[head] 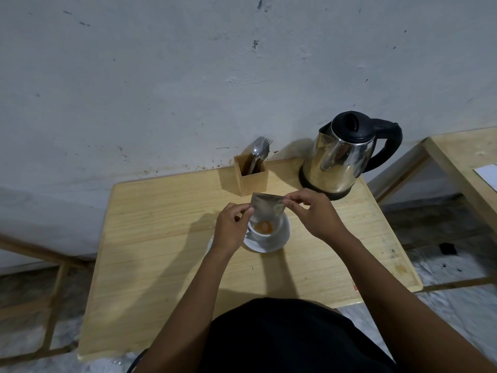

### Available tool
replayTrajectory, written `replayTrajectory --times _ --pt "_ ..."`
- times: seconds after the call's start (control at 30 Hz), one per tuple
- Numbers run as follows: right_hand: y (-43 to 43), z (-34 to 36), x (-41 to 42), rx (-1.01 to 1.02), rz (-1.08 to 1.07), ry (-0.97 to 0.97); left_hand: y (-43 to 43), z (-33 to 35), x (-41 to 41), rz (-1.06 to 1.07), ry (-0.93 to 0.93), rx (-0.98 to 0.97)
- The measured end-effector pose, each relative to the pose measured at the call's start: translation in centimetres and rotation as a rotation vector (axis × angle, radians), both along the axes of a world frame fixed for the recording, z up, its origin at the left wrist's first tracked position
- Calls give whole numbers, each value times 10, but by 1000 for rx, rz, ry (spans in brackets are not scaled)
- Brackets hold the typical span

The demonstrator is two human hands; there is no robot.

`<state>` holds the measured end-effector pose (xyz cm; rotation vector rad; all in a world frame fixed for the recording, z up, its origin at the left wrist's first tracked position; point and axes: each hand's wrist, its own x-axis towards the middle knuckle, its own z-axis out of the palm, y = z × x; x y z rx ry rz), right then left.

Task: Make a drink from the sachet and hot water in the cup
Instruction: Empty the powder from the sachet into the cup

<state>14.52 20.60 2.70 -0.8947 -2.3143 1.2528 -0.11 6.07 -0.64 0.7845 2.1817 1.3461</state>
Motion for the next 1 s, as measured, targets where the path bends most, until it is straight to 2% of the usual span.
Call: replayTrajectory --times 0.3,0.6,0.77,0.9,1.0 --pt "0 -1 -2 59 -10 -13 1 1 1 35 21 0" --pt "0 0 -3 13 22 -32 1 2 2 46 65 -20" --pt "-2 -2 -5 50 19 -69 3 2 2 45 68 -24" --pt "-5 -3 -7 130 -87 -58 4 1 4 52 70 -16" --pt "-4 -4 -8 146 -62 -66 2 1 3 73 83 -10"
